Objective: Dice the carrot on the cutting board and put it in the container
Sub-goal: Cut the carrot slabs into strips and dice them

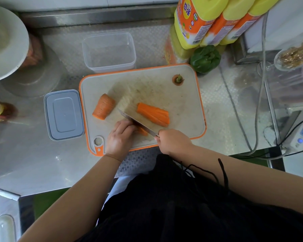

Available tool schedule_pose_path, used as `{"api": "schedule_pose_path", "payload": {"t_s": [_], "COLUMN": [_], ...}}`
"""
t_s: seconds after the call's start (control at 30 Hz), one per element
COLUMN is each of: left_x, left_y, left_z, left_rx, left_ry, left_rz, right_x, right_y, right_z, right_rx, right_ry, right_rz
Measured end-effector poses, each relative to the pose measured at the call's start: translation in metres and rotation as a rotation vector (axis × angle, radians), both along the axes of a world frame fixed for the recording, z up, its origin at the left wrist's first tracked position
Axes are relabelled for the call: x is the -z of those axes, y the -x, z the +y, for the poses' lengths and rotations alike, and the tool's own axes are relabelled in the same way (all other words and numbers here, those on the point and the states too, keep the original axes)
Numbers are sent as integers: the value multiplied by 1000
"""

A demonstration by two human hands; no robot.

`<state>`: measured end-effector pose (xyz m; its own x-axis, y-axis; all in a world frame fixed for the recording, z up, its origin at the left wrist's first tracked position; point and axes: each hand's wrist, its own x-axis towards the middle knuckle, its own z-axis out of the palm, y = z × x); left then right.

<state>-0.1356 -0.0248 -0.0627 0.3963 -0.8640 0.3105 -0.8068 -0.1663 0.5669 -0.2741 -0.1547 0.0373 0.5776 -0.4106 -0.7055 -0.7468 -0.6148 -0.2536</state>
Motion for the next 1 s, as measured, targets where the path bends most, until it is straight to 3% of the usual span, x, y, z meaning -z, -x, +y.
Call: {"api": "schedule_pose_path", "payload": {"t_s": [0.3, 0.57, 1.0], "left_x": [-3, -6, 4], "left_y": [0, -4, -13], "left_z": [5, 6, 4], "left_rx": [25, -66, -37], "left_ry": [17, -33, -6], "left_rz": [9, 109, 53], "right_x": [12, 6, -21], "right_y": [9, 10, -6], "right_z": [-1, 0, 5], "right_rx": [111, 101, -13], "right_ry": [-48, -48, 21], "right_rz": [-28, -44, -12]}}
